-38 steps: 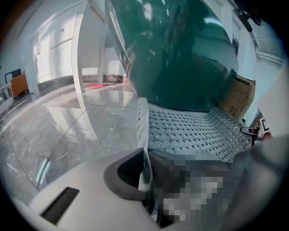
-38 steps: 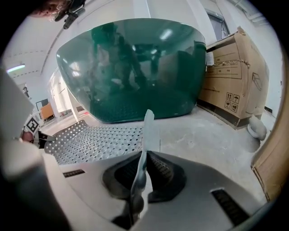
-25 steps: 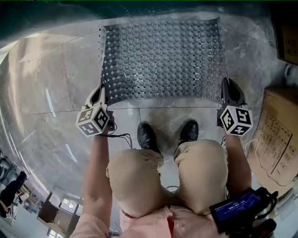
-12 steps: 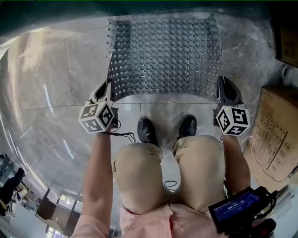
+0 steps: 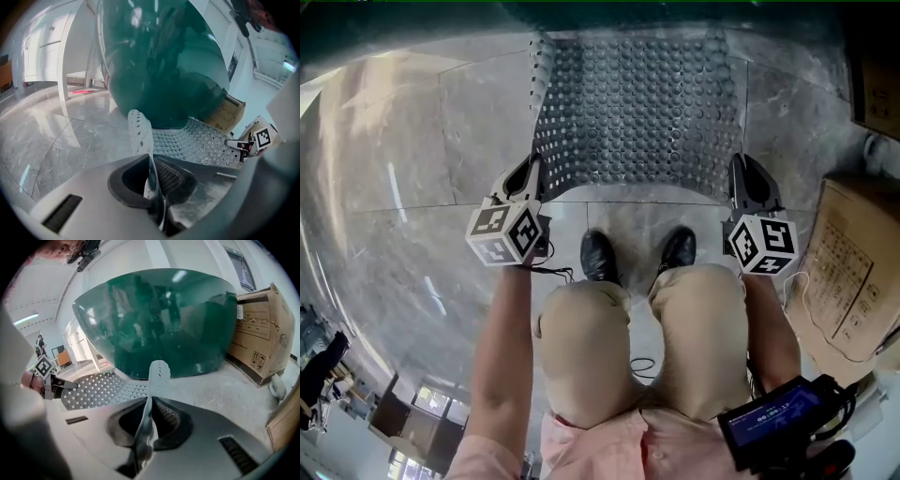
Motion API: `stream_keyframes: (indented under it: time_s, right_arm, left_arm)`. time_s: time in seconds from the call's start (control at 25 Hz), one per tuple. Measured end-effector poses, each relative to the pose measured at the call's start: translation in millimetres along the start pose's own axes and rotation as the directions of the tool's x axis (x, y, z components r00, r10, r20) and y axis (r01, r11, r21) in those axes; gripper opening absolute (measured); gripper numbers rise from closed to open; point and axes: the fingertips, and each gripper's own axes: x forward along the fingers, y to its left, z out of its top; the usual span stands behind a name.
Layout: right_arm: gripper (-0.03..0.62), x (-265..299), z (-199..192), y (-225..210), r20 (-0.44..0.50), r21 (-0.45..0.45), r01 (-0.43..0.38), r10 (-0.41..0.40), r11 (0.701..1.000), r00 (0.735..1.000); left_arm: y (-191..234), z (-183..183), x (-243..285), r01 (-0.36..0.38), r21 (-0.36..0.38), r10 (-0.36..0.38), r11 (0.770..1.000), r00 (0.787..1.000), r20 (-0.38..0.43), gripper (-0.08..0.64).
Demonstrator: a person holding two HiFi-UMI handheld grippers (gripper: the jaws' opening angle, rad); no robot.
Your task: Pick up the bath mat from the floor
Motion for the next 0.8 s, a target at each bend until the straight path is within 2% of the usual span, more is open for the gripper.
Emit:
stream_keyframes:
  time_s: [0.36, 0.8]
  right_arm:
    - [0.026, -12.3, 20.9, 24.0, -0.007, 0.004, -0.021, 0.021, 1.0, 1.0]
    - [0.025, -33.8, 55.1, 42.2, 0.0, 0.021, -0.05, 0.05, 0.999, 0.999]
  left_arm:
    - [-15.4, 19.2, -16.9, 0.053, -0.012, -0.053, 0.999, 0.999, 0.002, 0.034]
    - [-60.6, 49.5, -37.2, 0.133, -0.009, -0.133, 0.991, 0.991, 0.011, 0.034]
